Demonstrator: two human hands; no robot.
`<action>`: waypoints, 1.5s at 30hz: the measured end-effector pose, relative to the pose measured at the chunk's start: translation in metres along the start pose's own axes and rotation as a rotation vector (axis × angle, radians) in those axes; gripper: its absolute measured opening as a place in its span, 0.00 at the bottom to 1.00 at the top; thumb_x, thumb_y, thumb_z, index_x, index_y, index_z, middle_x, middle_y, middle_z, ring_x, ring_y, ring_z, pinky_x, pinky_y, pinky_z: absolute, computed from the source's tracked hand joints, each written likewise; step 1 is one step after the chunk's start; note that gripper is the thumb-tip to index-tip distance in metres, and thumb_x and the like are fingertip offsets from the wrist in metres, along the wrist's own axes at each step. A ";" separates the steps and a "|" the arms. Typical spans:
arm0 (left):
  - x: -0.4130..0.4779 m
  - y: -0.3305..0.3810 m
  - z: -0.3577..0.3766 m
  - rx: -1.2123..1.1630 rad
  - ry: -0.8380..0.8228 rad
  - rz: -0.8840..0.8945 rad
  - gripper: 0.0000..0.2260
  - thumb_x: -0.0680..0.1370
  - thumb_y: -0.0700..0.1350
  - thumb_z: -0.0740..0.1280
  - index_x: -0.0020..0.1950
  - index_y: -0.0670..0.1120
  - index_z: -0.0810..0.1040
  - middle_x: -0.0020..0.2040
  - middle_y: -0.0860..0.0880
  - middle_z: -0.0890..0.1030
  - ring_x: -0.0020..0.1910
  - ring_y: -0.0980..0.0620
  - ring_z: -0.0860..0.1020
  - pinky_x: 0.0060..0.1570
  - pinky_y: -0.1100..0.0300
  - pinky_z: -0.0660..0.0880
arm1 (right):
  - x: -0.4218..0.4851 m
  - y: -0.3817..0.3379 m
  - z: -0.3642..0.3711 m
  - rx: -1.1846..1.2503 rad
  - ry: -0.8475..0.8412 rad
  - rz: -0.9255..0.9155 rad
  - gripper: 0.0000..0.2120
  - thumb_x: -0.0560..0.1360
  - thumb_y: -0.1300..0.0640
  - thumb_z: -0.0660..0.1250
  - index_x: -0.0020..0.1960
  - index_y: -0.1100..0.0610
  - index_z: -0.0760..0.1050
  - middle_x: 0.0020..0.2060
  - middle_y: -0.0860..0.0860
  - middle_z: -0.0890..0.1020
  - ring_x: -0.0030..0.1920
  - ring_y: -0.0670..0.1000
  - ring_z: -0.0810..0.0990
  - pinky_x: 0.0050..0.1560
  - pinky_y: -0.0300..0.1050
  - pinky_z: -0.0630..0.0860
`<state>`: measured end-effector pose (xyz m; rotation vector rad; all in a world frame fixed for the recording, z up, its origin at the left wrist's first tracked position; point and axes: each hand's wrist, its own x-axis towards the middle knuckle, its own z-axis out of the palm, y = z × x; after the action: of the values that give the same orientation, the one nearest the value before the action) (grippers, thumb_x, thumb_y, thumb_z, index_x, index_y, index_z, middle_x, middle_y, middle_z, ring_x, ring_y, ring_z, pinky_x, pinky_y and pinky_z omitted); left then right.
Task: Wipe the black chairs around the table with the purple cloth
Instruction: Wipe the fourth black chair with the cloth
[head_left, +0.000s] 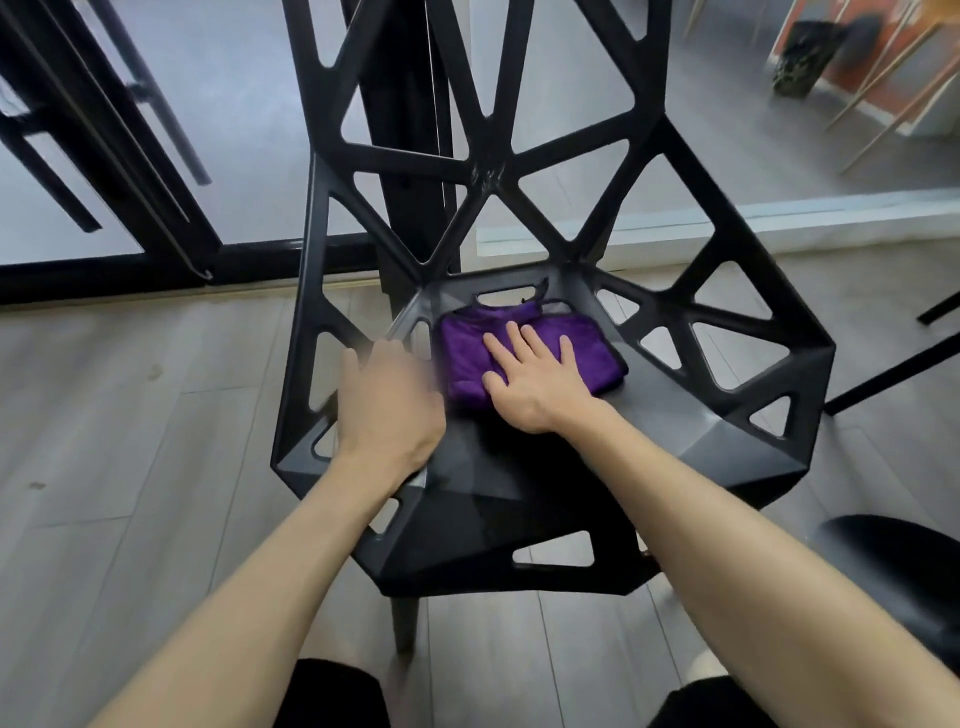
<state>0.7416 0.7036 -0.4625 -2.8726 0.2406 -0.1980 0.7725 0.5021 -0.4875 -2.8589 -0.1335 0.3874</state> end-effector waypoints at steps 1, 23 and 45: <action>0.000 0.000 0.000 -0.020 -0.007 -0.002 0.26 0.79 0.52 0.46 0.61 0.43 0.80 0.57 0.46 0.78 0.57 0.45 0.71 0.56 0.44 0.68 | -0.029 0.001 0.004 0.000 -0.007 -0.021 0.32 0.85 0.40 0.45 0.88 0.42 0.44 0.87 0.48 0.42 0.87 0.50 0.39 0.83 0.66 0.35; 0.002 -0.002 -0.001 -0.108 -0.050 -0.008 0.23 0.78 0.44 0.53 0.67 0.40 0.79 0.67 0.45 0.77 0.63 0.43 0.70 0.55 0.44 0.70 | -0.010 -0.023 0.006 0.034 0.042 -0.150 0.29 0.88 0.43 0.48 0.88 0.42 0.49 0.87 0.44 0.46 0.86 0.47 0.42 0.85 0.61 0.39; 0.002 0.002 -0.005 -0.039 -0.084 -0.020 0.21 0.80 0.44 0.54 0.68 0.41 0.77 0.62 0.46 0.75 0.60 0.45 0.71 0.51 0.47 0.70 | 0.080 0.089 -0.045 -0.096 0.196 0.128 0.32 0.84 0.45 0.48 0.88 0.46 0.51 0.88 0.51 0.49 0.87 0.52 0.44 0.85 0.61 0.37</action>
<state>0.7425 0.7002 -0.4583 -2.9151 0.2025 -0.0770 0.8669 0.4160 -0.4888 -2.9892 0.0694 0.1254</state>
